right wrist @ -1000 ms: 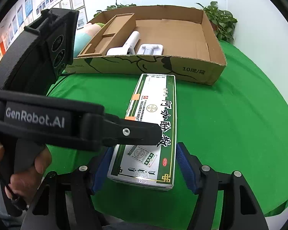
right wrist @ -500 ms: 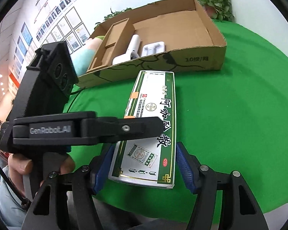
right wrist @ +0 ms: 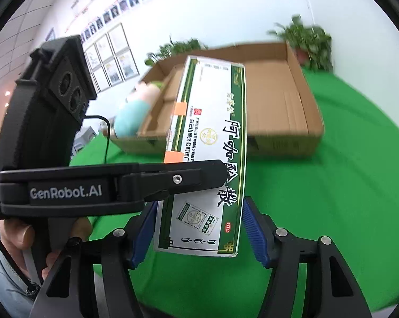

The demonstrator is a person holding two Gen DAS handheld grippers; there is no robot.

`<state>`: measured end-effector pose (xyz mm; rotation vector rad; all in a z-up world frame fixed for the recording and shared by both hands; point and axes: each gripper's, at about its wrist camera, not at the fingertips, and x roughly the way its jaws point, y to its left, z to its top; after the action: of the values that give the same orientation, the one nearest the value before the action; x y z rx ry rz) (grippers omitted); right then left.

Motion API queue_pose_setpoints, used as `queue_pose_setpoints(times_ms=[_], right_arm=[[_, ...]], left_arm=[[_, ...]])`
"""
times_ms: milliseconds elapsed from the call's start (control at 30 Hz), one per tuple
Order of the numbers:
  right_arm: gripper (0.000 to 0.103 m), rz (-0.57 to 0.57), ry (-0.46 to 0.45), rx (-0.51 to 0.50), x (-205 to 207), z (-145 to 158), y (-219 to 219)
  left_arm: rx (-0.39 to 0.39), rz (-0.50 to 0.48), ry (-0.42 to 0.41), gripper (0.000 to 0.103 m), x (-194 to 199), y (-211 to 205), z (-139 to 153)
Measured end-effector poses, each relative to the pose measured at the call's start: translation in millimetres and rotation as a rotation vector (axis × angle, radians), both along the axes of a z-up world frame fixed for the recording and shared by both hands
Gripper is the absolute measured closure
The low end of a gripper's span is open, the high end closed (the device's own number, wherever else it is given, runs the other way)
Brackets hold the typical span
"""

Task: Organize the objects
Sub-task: 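Lift the medicine box and carry it over the box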

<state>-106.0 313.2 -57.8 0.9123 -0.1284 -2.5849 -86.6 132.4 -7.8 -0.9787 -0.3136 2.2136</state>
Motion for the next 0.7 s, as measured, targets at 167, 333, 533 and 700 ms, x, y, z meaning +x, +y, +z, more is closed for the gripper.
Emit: queue_pose_setpoints(times_ms=[167,333,533,700], right_arm=[[0.043,0.013,0.044,0.003,-4.1,15.3,-7.4],[0.044,0.008,0.073,-0.007,-19.4,30.5,-3.5],[0.043,-0.02,0.14,-0.009,-52.1,65.8,13.7],[0.043,-0.003,0.128,-0.003,-92.2,80.9,17.1]], left_arm=[[-0.035,0.015,0.074,0.06,18.5,-4.0,21.1],[-0.035,0.029,0.113,0.061,0.3,0.2,40.5],[-0.051,0.043,0.201,0.061,-42.3,42.2,85.7],[-0.045,0.062,0.183,0.061,-77.5,44.7,96.5]])
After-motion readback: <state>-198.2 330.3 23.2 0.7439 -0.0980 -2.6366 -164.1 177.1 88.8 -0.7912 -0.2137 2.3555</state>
